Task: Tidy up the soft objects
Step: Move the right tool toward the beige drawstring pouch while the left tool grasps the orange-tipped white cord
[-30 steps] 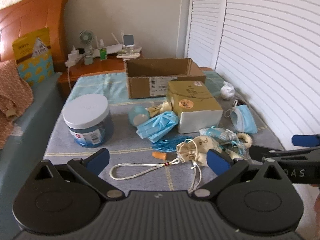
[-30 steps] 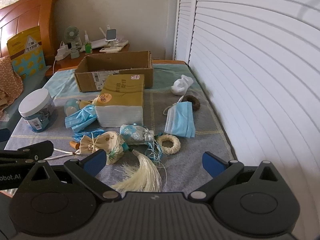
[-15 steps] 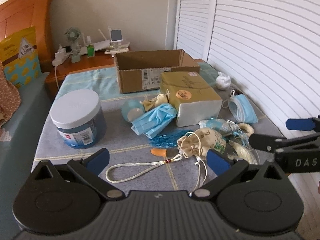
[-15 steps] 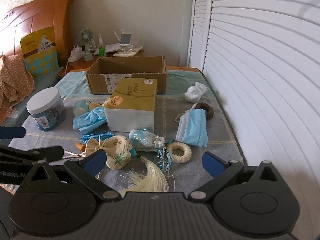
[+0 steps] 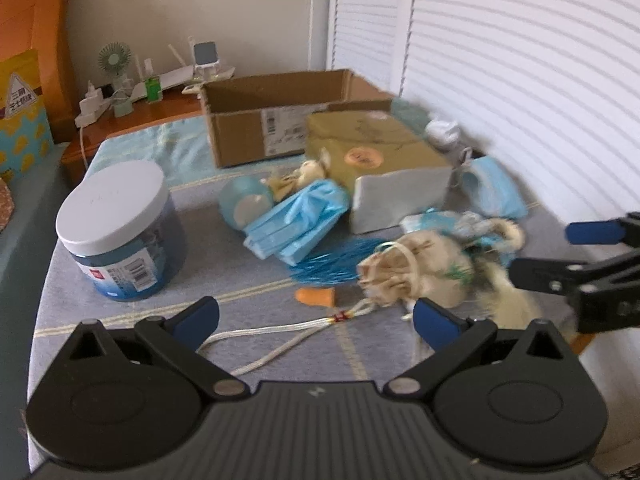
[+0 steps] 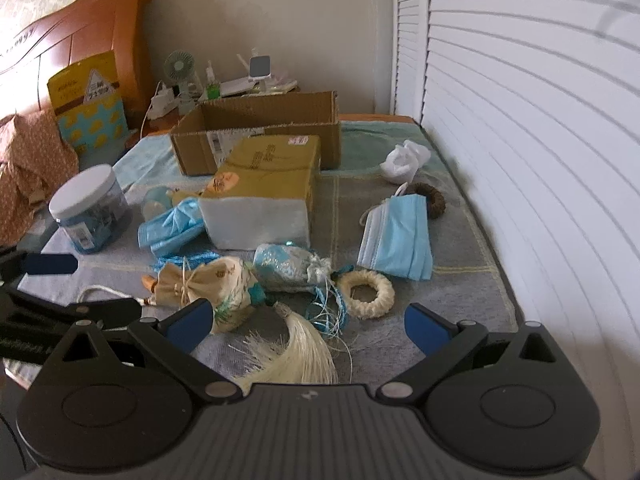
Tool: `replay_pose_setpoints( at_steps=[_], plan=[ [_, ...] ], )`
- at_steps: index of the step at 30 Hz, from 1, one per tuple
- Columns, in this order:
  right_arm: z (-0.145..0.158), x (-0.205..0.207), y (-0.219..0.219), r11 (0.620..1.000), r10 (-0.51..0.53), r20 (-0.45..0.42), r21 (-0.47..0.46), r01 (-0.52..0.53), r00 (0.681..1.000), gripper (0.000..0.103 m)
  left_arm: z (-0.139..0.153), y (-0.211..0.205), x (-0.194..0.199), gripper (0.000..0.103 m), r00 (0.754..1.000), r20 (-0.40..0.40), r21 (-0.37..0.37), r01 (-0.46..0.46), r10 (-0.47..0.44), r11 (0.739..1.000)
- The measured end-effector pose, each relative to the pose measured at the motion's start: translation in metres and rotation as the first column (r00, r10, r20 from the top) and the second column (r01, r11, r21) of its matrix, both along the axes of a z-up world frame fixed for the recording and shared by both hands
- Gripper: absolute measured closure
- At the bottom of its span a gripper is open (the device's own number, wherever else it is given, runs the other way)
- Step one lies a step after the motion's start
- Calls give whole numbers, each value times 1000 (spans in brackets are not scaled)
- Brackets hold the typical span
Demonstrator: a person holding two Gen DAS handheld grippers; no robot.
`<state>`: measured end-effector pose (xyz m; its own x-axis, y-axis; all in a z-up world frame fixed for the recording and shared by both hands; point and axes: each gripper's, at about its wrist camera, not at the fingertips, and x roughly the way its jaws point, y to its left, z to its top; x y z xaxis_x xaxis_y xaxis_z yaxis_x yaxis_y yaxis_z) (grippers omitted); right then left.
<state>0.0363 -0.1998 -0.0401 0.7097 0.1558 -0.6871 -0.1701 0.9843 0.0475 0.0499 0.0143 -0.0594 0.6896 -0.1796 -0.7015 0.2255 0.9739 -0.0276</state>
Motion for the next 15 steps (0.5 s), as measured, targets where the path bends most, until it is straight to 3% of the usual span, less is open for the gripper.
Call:
replay_pose_setpoints(
  at_steps=[10, 13, 15],
  plan=[
    [-12, 12, 12, 997, 73, -13, -23, -74, 997, 0, -11, 16, 23, 1, 1000, 4, 26, -26, 26, 999],
    [-14, 15, 14, 996, 88, -18, -11, -89, 996, 0, -14, 18, 29, 4, 1000, 7, 29, -19, 19, 999],
    [-15, 17, 17, 995, 97, -24, -7, -97, 995, 0, -15, 17, 30, 11, 1000, 9, 30, 1, -1, 1000]
  ],
)
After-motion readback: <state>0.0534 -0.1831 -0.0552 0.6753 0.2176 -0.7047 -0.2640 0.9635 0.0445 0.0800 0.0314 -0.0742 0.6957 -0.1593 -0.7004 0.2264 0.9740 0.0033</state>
